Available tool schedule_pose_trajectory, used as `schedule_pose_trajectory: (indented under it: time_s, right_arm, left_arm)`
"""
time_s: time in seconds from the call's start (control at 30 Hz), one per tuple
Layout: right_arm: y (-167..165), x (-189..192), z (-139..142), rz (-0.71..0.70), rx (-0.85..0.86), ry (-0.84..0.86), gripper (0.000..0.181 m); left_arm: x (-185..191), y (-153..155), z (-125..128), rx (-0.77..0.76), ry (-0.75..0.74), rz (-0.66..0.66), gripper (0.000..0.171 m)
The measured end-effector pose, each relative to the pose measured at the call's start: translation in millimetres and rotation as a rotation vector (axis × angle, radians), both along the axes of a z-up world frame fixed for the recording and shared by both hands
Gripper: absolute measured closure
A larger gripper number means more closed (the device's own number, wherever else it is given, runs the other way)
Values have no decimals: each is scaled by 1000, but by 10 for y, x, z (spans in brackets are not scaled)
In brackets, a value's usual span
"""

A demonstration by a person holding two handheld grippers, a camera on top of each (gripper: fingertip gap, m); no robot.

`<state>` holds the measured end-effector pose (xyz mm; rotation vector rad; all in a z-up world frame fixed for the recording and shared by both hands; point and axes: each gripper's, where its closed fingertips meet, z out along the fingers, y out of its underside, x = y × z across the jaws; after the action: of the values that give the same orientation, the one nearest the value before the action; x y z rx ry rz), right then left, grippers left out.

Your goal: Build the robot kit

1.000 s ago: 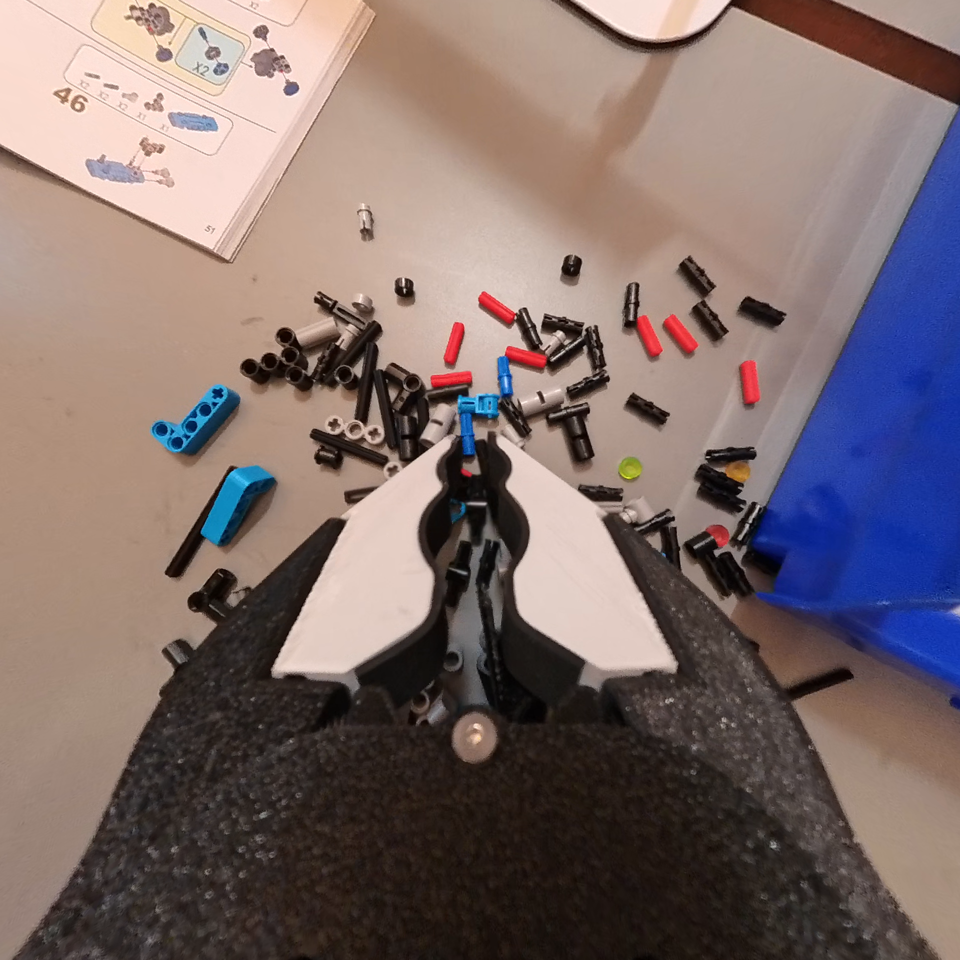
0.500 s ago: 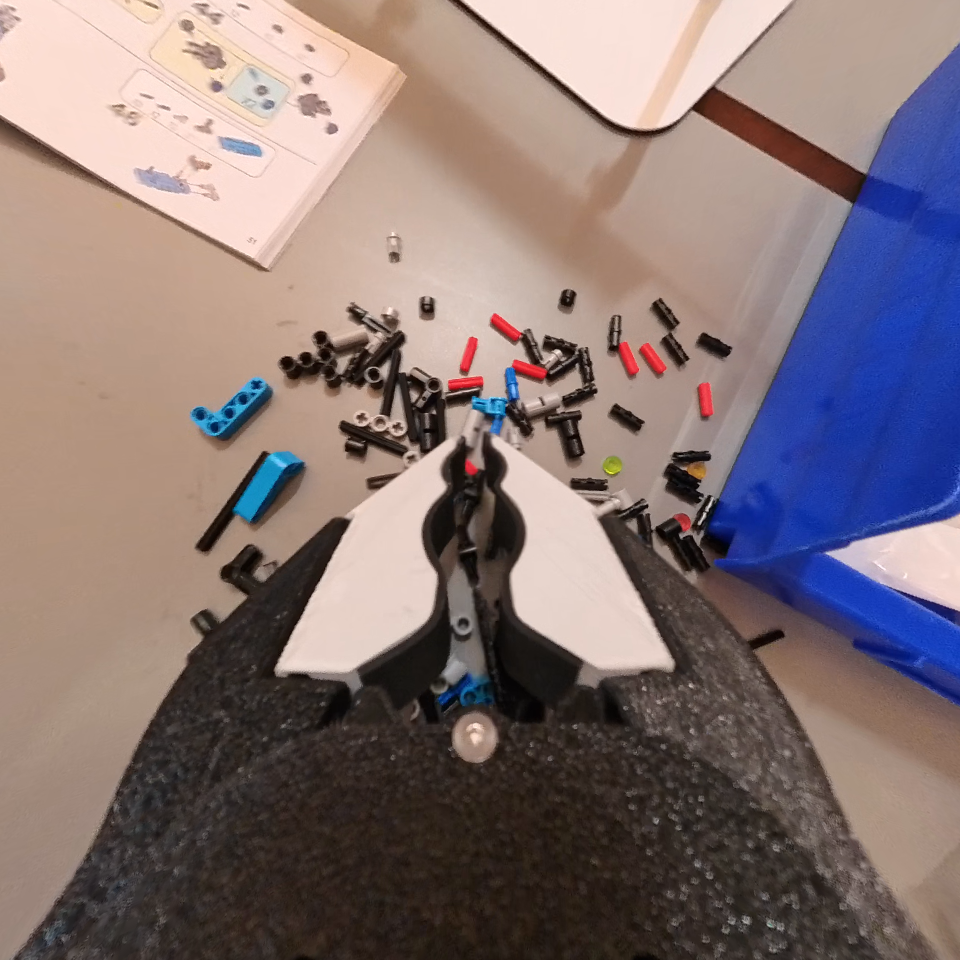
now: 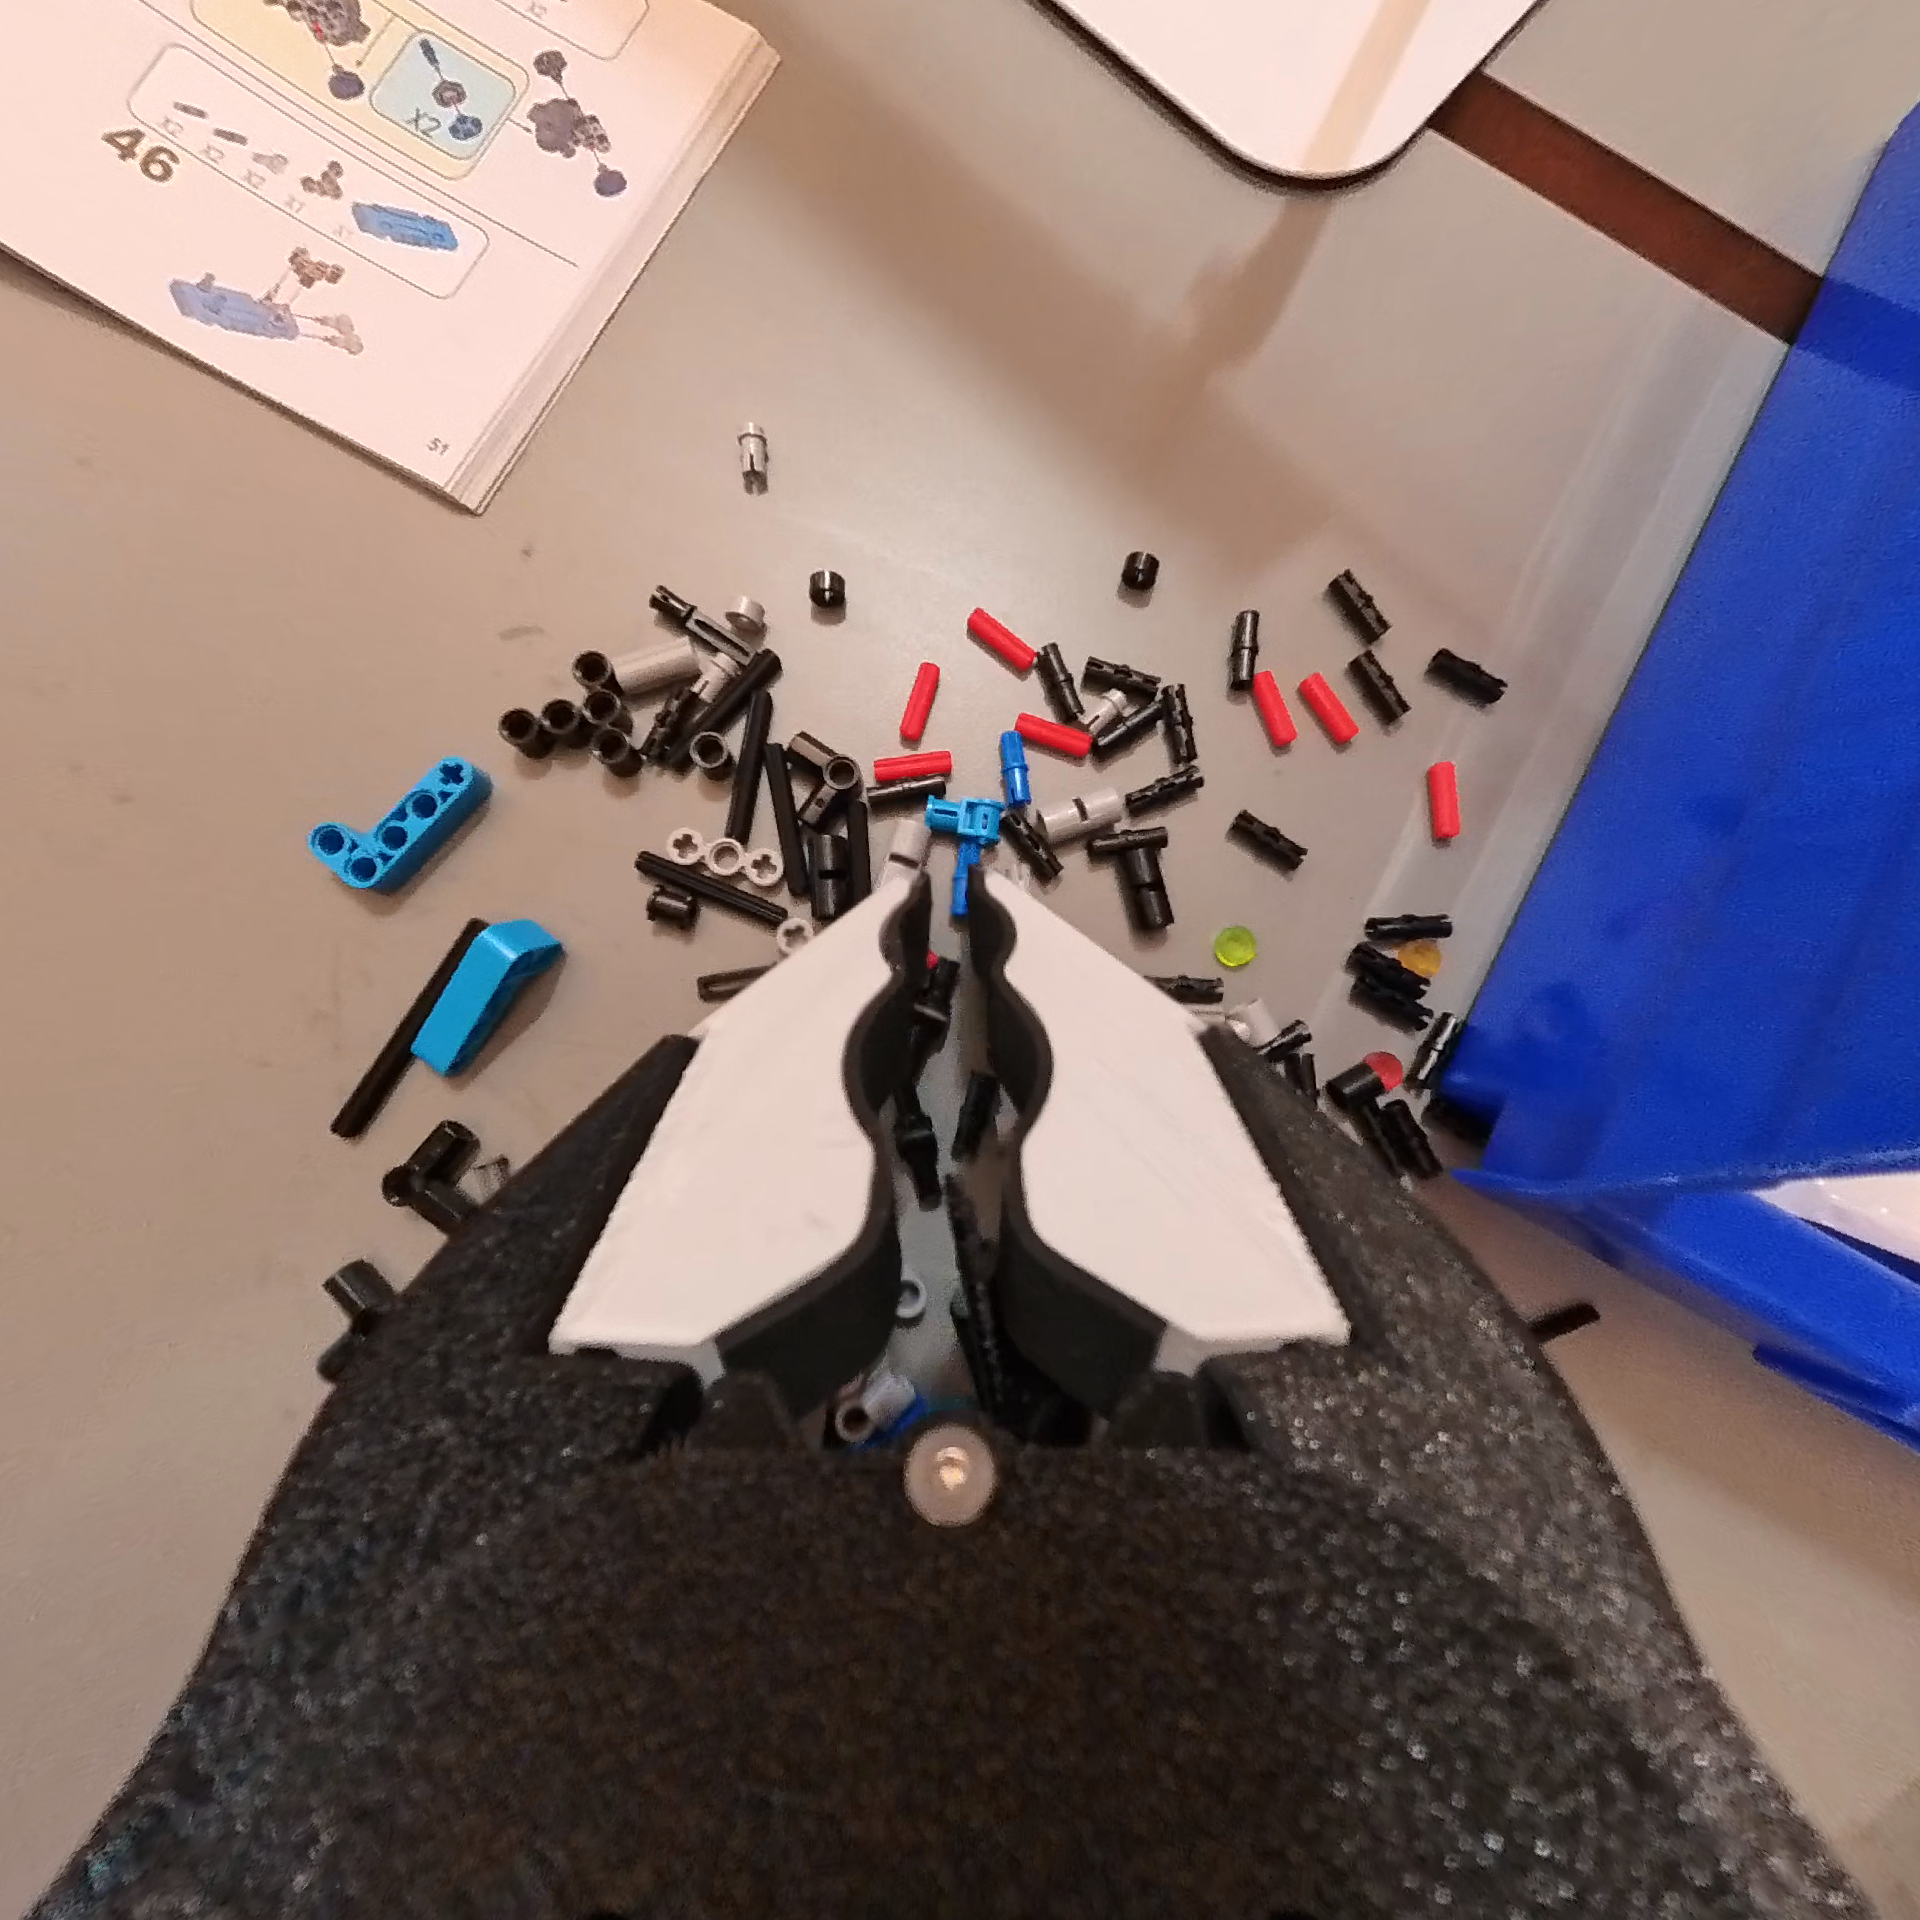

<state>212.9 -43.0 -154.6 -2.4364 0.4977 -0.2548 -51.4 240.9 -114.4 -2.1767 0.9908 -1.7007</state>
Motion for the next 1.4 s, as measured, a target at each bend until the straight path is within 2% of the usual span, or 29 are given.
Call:
schedule_pose_trajectory:
  time_s: [0.37, 0.5, 0.57, 0.63, 0.77, 0.83, 0.93, 1.07, 1.13, 1.2, 1.3, 1.4]
  right_arm:
    - [-8, 35, -97, -14, -18, 33, 177]
    - [29, -24, 159, 1, 13, -38, 177]
    - [227, -296, 395, 93, 95, -48, 177]
    - [525, -875, 488, 274, 170, 36, 177]
    - [885, -2113, 203, 604, 150, 226, 176]
    - [969, -2435, 48, 678, 128, 251, 176]
    - [1037, -2591, -87, 695, 102, 257, 176]
    - [1043, -2566, -99, 682, 102, 249, 175]
    - [1023, -2513, -69, 669, 110, 249, 169]
    - [979, -2301, 10, 631, 119, 213, 165]
    - [817, -1558, 163, 468, 121, 106, 164]
    - [510, -566, 230, 191, 85, -18, 162]
  left_arm:
    - [1, 5, 1, -3, -1, 2, 130]
    - [1, 3, -1, -3, -1, 2, 130]
    - [2, 5, -3, -3, 0, 2, 130]
    - [4, 2, -3, -3, 0, 1, 130]
    - [7, -9, -6, -2, 1, -3, 130]
    - [3, -3, 0, -1, -1, 1, 130]
    - [1, -7, 3, -2, -2, 0, 130]
    - [7, -36, 8, -2, -4, -10, 130]
    - [7, -40, 6, -2, -3, -11, 130]
    - [4, -36, 8, -3, -4, -9, 130]
    - [2, -37, 9, -5, -5, -9, 130]
    - [7, -50, 8, -3, -4, -14, 130]
